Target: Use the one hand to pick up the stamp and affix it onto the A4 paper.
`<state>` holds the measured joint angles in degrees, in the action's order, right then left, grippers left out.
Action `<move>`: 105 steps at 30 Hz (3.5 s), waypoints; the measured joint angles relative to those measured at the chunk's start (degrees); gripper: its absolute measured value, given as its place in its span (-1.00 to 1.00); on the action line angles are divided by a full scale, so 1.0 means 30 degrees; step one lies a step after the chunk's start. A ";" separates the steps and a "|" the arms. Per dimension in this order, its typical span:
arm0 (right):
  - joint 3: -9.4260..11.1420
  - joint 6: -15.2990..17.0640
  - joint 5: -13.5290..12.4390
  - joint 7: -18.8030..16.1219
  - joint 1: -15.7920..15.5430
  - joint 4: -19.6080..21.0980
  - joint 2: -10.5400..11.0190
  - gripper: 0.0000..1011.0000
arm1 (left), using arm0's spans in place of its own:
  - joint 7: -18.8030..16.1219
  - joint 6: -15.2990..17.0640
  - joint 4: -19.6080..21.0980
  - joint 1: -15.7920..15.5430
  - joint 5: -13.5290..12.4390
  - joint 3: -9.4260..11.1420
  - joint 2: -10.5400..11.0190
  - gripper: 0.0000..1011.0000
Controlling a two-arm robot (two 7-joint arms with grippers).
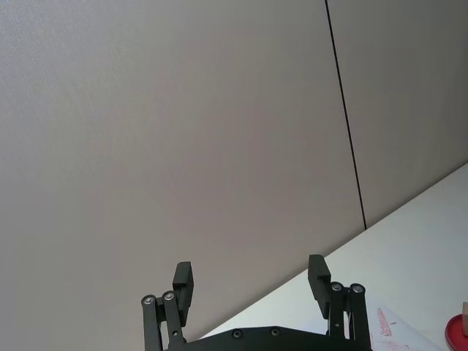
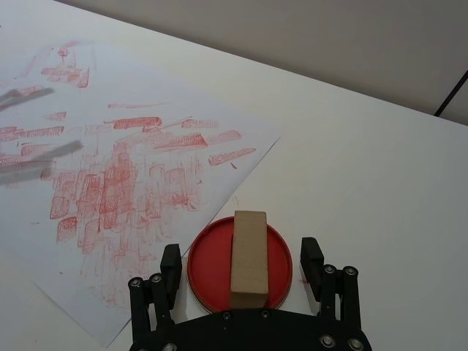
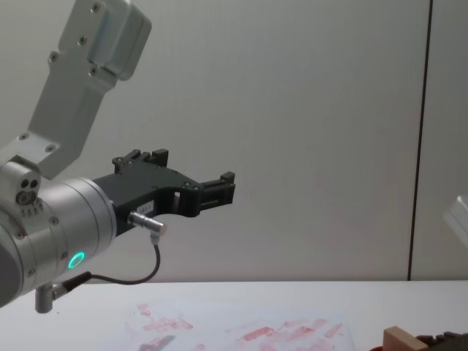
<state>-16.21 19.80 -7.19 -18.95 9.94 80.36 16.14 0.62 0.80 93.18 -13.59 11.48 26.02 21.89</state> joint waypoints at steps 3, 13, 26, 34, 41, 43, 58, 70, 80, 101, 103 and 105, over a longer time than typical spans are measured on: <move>-0.0008 -0.0181 0.0008 0.0007 0.0013 -0.0022 -0.0012 0.98 | 0.0000 0.0000 0.0000 0.0001 0.0000 0.0001 0.0000 0.98; -0.0039 -0.0745 0.0058 0.0151 0.0094 -0.0095 -0.0079 0.98 | 0.0000 0.0000 0.0000 0.0000 0.0000 0.0001 0.0000 0.98; -0.0051 -0.0951 0.0058 0.0219 0.0102 -0.0077 -0.0091 0.98 | 0.0000 -0.0001 0.0001 0.0001 0.0000 0.0001 0.0000 0.98; -0.0051 -0.0990 0.0038 0.0235 0.0096 -0.0044 -0.0091 0.78 | 0.0001 0.0000 0.0000 0.0001 0.0000 0.0001 0.0000 0.98; -0.0052 -0.1006 0.0027 0.0247 0.0090 -0.0028 -0.0091 0.40 | 0.0000 0.0000 0.0000 0.0001 0.0000 0.0000 0.0000 0.98; -0.0052 -0.1011 0.0024 0.0248 0.0090 -0.0024 -0.0091 0.25 | 0.0000 0.0000 0.0000 0.0001 0.0000 0.0001 0.0000 0.98; -0.0052 -0.1053 0.0015 0.0244 0.0089 -0.0002 -0.0089 -0.57 | 0.0001 0.0000 0.0000 0.0001 -0.0001 0.0001 0.0000 0.98; -0.0079 -0.1881 -0.0222 0.0182 0.0465 0.0317 -0.0352 -0.57 | 0.0001 0.0000 0.0000 0.0001 0.0000 0.0000 0.0000 0.98; -0.0541 -0.2844 -0.0520 -0.0769 0.1832 -0.0005 -0.1435 -0.57 | 0.0002 0.0000 0.0000 0.0000 0.0000 0.0000 -0.0001 0.98; -0.2543 -0.2491 0.0576 -0.2806 0.5042 -0.5299 -0.4365 -0.57 | 0.0000 0.0000 0.0000 0.0000 0.0000 0.0000 0.0000 0.98; -0.2651 -0.2440 0.0732 -0.2848 0.5136 -0.5614 -0.4466 -0.56 | 0.0000 0.0000 0.0000 0.0000 0.0000 0.0000 -0.0001 0.98; -0.2851 -0.2308 0.1031 -0.2906 0.5276 -0.6209 -0.4627 -0.57 | 0.0000 0.0000 0.0000 0.0001 0.0000 0.0000 -0.0001 0.98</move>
<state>-24.76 12.87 -4.09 -27.67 25.77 61.73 2.26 0.62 0.80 93.18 -13.59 11.48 26.02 21.89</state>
